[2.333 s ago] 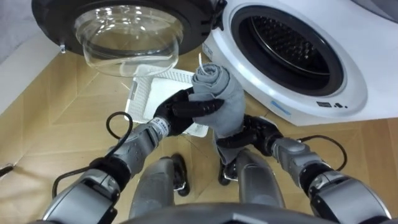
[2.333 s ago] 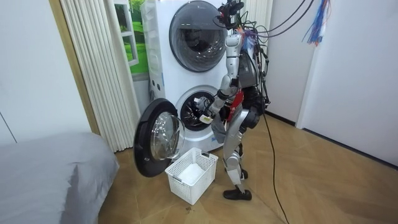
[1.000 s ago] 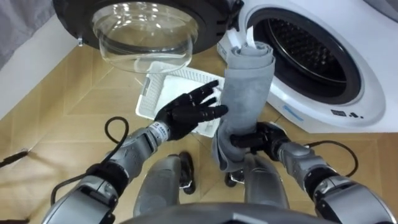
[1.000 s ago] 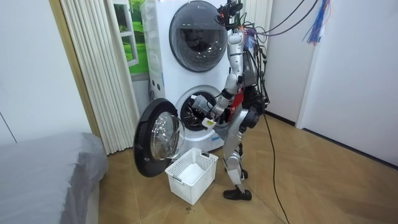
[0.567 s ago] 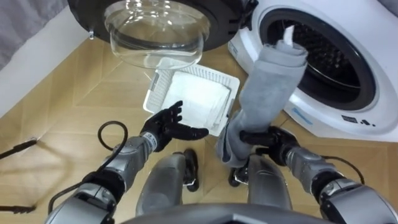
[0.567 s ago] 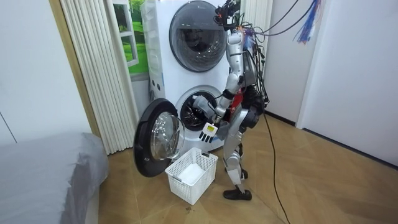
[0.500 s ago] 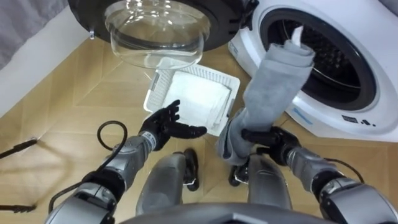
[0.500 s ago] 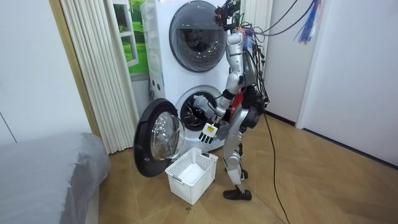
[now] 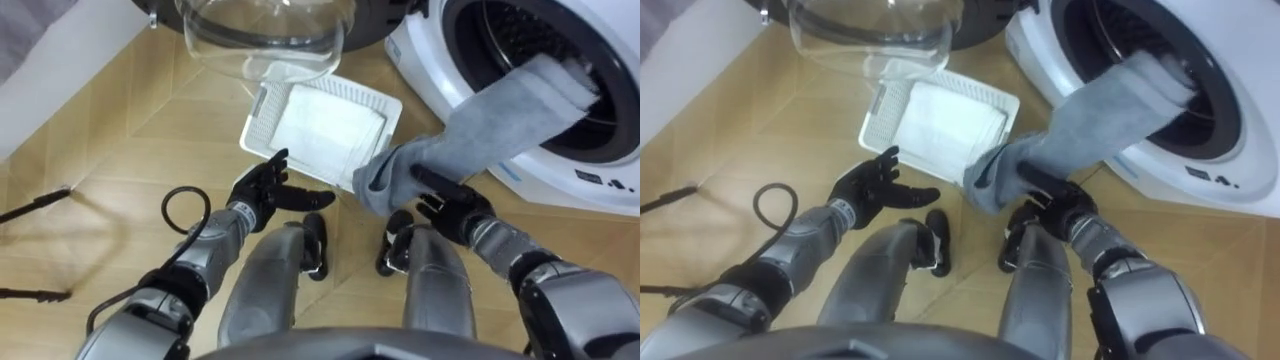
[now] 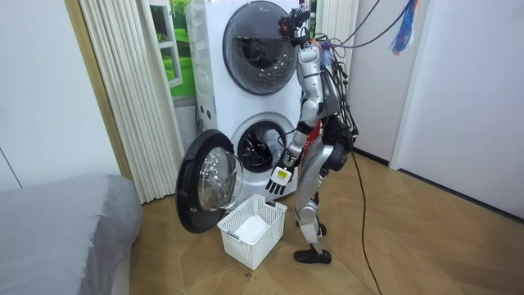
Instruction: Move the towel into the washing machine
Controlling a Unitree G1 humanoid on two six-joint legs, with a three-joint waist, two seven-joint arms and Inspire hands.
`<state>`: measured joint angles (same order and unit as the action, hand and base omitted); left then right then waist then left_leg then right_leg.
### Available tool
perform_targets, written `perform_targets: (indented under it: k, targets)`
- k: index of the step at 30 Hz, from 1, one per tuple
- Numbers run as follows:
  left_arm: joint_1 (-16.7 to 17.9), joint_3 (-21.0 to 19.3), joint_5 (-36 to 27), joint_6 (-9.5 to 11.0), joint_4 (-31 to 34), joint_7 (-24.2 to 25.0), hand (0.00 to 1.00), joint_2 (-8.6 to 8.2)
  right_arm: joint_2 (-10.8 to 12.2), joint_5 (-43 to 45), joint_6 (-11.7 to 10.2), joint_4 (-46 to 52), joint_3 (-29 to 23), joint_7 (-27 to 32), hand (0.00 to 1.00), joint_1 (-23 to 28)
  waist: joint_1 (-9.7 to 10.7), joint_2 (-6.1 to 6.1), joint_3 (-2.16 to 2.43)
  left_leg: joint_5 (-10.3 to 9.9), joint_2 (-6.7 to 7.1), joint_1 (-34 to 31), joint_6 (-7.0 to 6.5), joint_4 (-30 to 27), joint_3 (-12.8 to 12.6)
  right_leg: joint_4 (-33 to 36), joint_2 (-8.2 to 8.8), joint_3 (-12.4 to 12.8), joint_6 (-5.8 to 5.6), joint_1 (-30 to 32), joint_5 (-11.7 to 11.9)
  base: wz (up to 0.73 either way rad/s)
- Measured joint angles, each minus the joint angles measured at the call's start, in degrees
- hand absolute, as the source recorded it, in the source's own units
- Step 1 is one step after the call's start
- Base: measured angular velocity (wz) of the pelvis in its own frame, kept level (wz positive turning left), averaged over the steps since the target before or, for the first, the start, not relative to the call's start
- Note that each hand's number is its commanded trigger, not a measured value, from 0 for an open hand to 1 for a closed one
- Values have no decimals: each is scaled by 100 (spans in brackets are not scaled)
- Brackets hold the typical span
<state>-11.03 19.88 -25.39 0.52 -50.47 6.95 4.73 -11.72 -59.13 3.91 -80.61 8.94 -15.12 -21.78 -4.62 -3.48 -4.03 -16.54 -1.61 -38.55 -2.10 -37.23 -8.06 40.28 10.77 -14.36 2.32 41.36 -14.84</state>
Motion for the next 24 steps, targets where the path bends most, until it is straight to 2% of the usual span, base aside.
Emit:
perform_targets:
  k: [1,6,9,12,15,18,23,24]
  targets:
    - [21,46,-2,-25,44,0,0,-1,-59,-153,21,-1,-76,-3,100,39,2,-11,6,9,53,-11,-16,22,4,69,51,15,-16,43,-29,16]
    - [67,76,-151,-90,154,2,0,9,-195,-642,115,-5,-148,-70,100,40,-21,-35,21,47,135,-136,-37,51,-49,178,111,62,-15,245,-52,4]
    - [75,74,-198,-169,153,2,0,8,-202,-829,140,-69,-143,-196,100,11,-32,-45,27,50,141,-204,-39,0,-68,269,129,83,-14,321,-75,1]
    - [32,67,-216,-201,157,1,0,14,-239,-1038,256,-186,-147,-228,100,-74,-38,-55,33,49,139,-314,-39,-152,-74,398,203,62,-10,407,-122,11]
    - [17,66,-215,-316,164,-26,0,34,-313,-1232,358,-183,-156,-228,100,-102,-38,-78,50,33,154,-407,-63,-222,-106,532,257,42,4,507,-177,12]
    - [118,68,-219,-374,338,-129,0,31,-400,-1271,465,-180,-347,-214,100,-221,-39,-76,60,32,182,-415,-72,-240,-147,641,327,123,8,588,-185,-1]
    - [222,52,-334,-425,581,-172,0,64,-476,-1313,512,-142,-442,-144,100,-437,-14,33,111,73,197,-433,-71,-252,-163,680,334,154,31,632,-170,-1]
    - [207,34,-334,-422,586,-185,0,95,-476,-1312,599,-53,-575,-103,100,-460,-9,115,133,77,181,-436,-72,-253,-212,689,327,170,42,656,-163,-10]
